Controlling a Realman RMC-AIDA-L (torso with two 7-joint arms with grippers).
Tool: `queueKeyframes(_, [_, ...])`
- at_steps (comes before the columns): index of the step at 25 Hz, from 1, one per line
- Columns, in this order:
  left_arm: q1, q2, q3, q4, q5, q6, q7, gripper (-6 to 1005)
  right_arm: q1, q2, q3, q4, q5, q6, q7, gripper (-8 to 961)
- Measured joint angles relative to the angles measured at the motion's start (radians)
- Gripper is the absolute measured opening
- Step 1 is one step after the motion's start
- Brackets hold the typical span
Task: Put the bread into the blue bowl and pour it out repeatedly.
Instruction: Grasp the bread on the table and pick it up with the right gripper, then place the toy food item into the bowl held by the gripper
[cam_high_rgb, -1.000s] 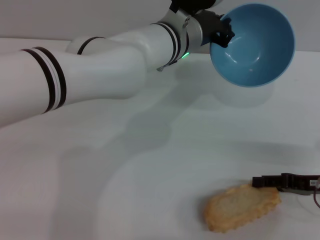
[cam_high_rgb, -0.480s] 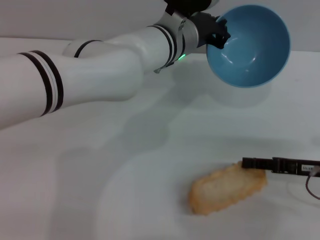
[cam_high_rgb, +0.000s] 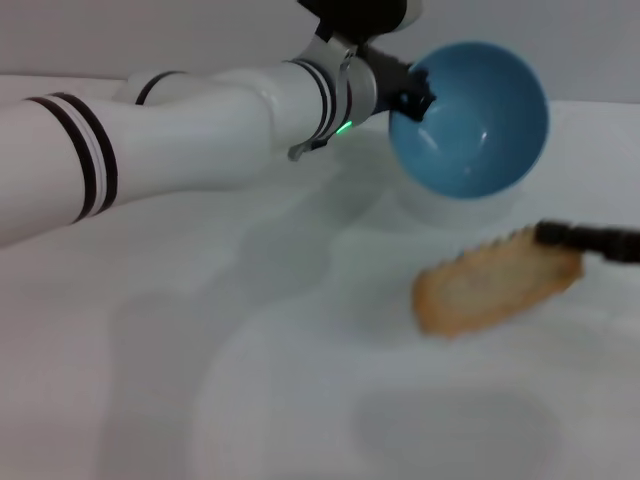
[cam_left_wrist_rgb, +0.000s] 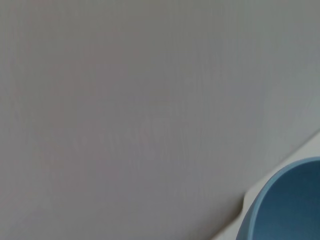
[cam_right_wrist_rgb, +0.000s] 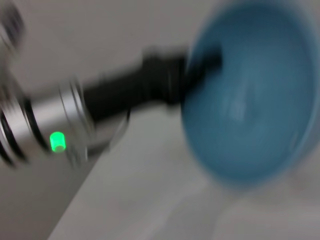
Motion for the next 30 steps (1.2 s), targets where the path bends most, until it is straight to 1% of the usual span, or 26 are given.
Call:
queueKeyframes(3, [-0.008,0.001,-0.016,-0.01,0.003,0.081,0.004,0,-0.022,-0.007,0.01,-0.09,0.056,-0.006,0.013,220])
queueKeyframes(5, [-0.009,0.002,-0.02,-0.002,0.003,0.139,0.004,0,-0.027,-0.009,0.044,-0.122,0.086,-0.005,0.014,212])
queueKeyframes(6, [-0.009,0.002,-0.02,-0.002,0.003,0.139,0.004,0,-0.028,-0.01,0.069,-0.134,0.098,-0.002,0.013,207])
queueKeyframes(8, [-0.016,-0.003,-0.018,0.021,0.003,0.194,0.002,0,-0.023,-0.015,0.107,-0.144,0.107,0.006,0.013,199])
queueKeyframes(11, [-0.022,-0.006,-0.013,0.028,0.001,0.224,-0.002,-1,-0.019,-0.017,0.116,-0.143,0.107,0.018,0.014,186])
queueKeyframes(14, [-0.021,-0.007,-0.008,0.049,-0.002,0.253,-0.006,-1,-0.016,-0.016,0.119,-0.129,0.107,0.053,0.016,171])
queueKeyframes(19, [0.012,-0.008,-0.005,0.089,-0.003,0.269,-0.026,0,-0.013,-0.015,0.11,-0.069,0.105,0.108,0.024,138])
queueKeyframes(22, [0.021,-0.008,-0.002,0.1,-0.005,0.269,-0.028,0,0.002,-0.016,0.106,-0.025,0.102,0.137,0.024,133])
queueKeyframes(23, [0.021,-0.008,0.0,0.103,-0.006,0.268,-0.028,0,0.016,-0.017,0.1,0.002,0.098,0.156,0.025,131])
queueKeyframes(30, [0.023,-0.008,0.02,0.116,-0.023,0.264,-0.029,-1,0.052,-0.015,0.057,0.052,0.094,0.21,0.028,125])
